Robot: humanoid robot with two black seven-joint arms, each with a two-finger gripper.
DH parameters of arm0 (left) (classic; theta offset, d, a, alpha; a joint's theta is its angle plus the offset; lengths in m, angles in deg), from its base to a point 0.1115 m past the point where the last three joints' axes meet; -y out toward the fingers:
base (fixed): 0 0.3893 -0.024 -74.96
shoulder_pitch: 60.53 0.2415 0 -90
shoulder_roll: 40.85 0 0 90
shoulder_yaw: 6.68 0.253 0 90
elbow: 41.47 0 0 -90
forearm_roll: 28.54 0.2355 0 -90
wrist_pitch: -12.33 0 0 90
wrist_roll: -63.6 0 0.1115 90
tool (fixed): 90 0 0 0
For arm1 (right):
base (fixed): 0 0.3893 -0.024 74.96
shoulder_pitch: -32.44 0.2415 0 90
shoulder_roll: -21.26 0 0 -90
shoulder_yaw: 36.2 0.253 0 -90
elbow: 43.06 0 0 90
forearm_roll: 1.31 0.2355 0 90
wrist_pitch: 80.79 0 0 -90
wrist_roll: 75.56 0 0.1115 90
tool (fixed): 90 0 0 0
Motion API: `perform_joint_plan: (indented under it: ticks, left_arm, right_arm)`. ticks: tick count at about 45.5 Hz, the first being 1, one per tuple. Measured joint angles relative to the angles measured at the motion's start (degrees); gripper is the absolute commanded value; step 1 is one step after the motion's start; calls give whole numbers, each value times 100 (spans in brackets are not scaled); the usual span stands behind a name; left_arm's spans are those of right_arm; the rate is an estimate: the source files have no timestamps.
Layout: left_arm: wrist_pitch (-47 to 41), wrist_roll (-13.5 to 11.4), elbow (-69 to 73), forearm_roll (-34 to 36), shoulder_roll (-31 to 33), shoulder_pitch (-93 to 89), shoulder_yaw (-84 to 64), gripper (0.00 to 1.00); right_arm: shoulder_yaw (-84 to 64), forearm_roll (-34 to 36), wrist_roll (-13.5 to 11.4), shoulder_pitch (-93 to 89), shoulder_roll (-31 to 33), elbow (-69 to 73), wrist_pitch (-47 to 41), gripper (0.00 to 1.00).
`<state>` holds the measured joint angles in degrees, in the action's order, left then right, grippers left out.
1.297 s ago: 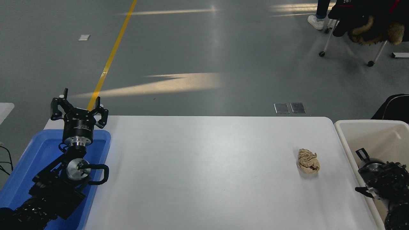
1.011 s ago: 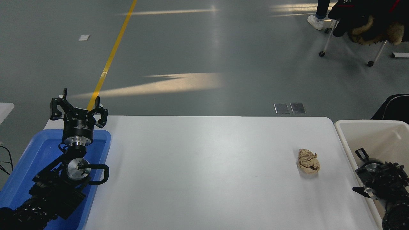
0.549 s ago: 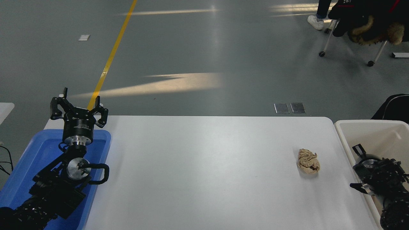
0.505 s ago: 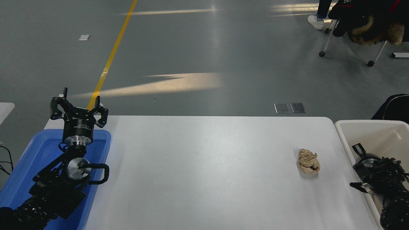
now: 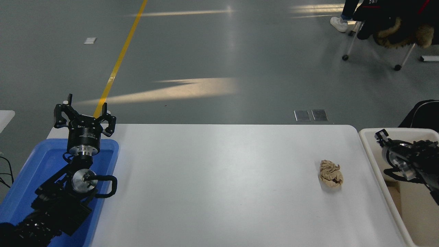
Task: Pick up paper ball place in dustbin
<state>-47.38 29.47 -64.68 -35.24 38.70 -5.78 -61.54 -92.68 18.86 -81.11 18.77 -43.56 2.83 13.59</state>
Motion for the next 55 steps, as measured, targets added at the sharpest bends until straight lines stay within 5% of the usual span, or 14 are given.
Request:
perform_joint_plan:
  ticks: [28,39,55]
  left_arm:
    - [-8,-9,2,-17,-2,17,-13,99]
    - [-14,-13,3,-23,0,24,-21,99]
    - [-14,-15,4,-24,-1,26,-24,99]
  right_arm:
    - [-1602,-536,30,5772,-1061,4541,-2792,100]
    - [-1435,-681,42,7377,-1313,5136,-4160,100]
    - [-1332,-808,35,8182,-1404,5336,-4795,100]
